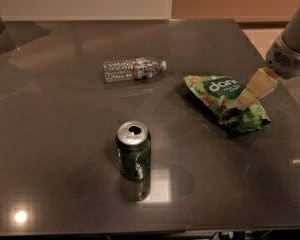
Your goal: Move green rice chip bag near water bottle
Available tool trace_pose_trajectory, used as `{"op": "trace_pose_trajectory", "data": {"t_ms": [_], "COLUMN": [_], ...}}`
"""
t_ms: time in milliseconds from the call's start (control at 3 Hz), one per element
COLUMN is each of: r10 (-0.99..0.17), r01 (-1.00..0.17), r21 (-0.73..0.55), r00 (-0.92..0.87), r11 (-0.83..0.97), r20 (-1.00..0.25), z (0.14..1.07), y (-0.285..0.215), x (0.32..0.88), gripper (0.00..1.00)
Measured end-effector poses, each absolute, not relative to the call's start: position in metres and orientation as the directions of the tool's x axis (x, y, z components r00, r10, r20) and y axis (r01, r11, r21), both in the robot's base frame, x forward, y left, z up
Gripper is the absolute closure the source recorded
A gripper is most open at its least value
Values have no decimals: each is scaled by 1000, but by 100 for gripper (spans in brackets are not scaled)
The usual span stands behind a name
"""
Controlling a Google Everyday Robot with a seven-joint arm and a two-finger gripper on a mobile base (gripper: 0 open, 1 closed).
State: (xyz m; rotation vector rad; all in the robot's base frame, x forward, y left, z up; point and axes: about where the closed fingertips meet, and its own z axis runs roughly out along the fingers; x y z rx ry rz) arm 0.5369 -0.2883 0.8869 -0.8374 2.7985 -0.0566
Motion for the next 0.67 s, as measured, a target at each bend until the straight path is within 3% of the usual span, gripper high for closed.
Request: {"op": "trace_pose_trajectory", "data": {"t_ms": [667], "r10": [-453], "r01": [-470], "r21": [52], "r00": [-870], "r11": [881], "r20": [-193], "z": [854], "y": [-254], "x": [553], "gripper": [0]}}
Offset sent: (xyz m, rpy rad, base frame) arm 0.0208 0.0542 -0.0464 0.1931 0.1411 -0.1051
